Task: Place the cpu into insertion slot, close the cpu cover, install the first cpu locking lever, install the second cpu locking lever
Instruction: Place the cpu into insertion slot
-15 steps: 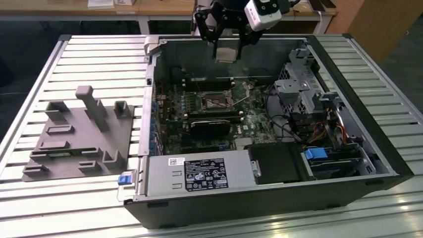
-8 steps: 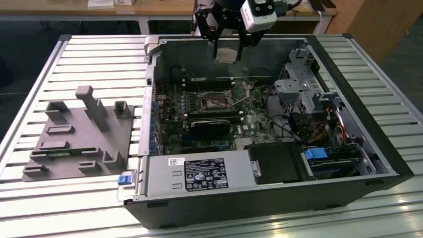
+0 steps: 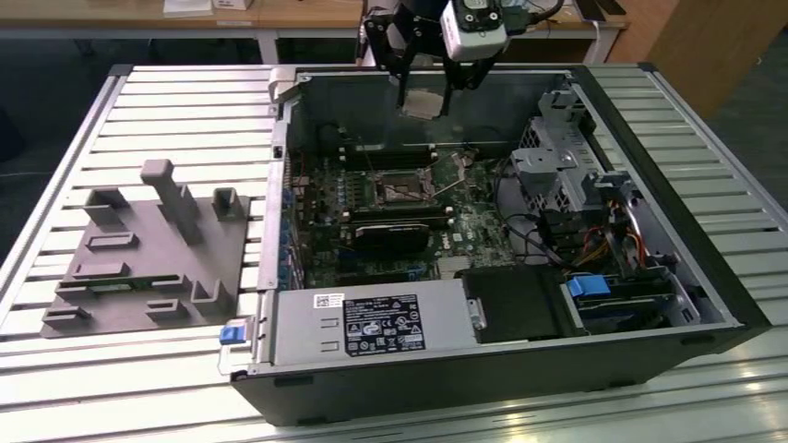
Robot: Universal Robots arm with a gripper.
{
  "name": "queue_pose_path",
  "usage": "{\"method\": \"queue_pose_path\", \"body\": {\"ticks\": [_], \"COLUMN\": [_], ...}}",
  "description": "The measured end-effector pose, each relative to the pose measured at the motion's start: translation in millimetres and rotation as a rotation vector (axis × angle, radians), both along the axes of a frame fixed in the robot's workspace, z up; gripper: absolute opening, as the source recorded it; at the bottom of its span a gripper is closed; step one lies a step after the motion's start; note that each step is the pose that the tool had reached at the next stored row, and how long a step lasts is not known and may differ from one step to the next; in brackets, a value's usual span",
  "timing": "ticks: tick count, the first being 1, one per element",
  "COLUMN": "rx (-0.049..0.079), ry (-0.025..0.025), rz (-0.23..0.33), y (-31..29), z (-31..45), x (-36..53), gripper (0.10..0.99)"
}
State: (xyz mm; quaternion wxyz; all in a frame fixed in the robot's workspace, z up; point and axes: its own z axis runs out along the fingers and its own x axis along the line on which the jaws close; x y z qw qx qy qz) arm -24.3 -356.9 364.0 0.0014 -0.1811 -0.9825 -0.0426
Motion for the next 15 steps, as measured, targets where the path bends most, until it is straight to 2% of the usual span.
{"method": "queue_pose_path", "body": {"ticks": [15], "rx": [-0.001], "ry": [0.0000], "rz": [-0.187], "y": [0.0], "z": [-2.0], "x": [0.0], "gripper": [0.537]}}
